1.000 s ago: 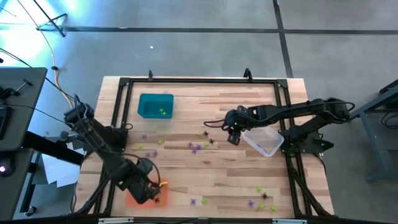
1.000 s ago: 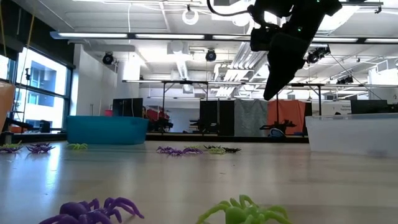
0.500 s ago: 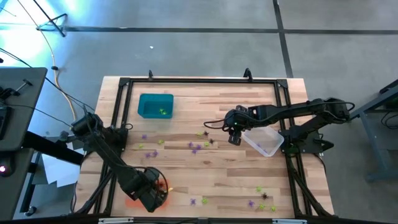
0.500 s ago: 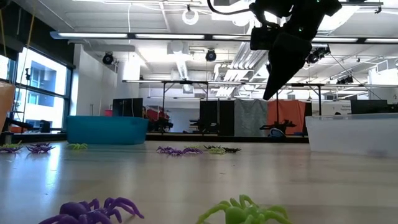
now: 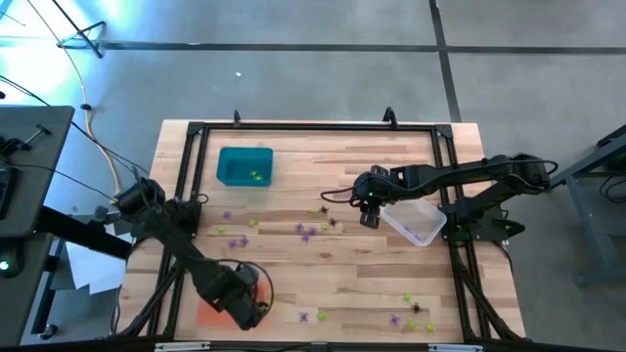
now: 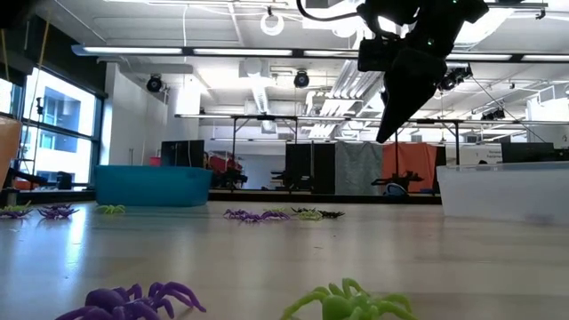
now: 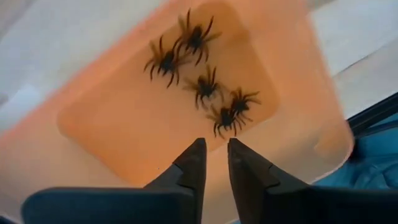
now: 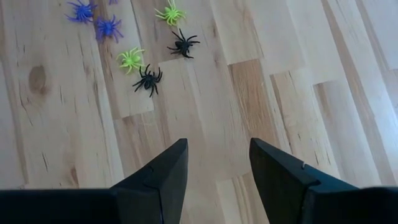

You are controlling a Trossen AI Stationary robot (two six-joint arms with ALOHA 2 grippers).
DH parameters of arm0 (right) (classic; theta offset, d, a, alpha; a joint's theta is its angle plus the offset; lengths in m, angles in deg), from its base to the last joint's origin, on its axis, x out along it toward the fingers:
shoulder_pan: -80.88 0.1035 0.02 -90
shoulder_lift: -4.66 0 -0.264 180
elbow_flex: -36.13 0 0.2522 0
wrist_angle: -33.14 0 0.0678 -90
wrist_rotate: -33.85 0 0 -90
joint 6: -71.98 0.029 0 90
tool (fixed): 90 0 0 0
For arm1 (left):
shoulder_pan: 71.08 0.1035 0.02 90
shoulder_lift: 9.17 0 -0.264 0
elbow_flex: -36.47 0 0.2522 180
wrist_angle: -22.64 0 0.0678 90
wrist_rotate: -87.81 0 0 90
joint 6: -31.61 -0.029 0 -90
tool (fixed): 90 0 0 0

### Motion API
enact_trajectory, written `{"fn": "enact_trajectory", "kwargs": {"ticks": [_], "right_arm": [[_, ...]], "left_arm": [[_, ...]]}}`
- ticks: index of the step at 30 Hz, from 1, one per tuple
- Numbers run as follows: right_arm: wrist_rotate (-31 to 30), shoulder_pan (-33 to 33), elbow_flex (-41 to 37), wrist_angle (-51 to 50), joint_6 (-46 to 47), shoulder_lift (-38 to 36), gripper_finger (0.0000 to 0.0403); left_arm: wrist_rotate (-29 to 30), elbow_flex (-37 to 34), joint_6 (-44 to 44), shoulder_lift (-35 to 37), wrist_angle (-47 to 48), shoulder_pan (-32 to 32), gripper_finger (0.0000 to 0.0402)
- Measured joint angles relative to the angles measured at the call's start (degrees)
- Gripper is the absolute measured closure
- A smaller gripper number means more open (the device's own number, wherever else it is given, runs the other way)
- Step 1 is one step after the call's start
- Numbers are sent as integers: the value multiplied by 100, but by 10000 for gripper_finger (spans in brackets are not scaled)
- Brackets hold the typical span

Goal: Sort Halloween decoration
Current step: Put the violet spider toy into the transparent bin

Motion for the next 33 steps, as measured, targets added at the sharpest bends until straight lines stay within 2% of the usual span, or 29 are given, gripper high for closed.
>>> {"fn": "enact_trajectory", "kwargs": {"ticks": [3,6,8,13,15,20,23,28,33], "right_arm": [[2,0,0,-46,7,0,234],[2,0,0,-172,17,0,234],[2,0,0,-304,120,0,234],[2,4,0,-779,219,0,234],[4,14,0,-995,389,0,234],[33,157,0,-1557,662,0,234],[33,316,0,-1715,816,0,234],[101,552,2,-1882,1032,-2,234],[107,709,2,-1835,1081,-3,234]], "left_arm": [[15,39,-517,157,23,213,338],[323,170,-1212,383,76,453,337],[634,245,-1667,568,220,665,339],[1921,269,-2807,914,768,1384,341],[2134,267,-3404,924,843,1759,341],[2082,157,-5322,782,41,2659,341],[1805,87,-6229,672,-400,3095,341],[1062,44,-6909,450,-289,3650,341],[516,44,-7513,198,-354,3880,341]]}}
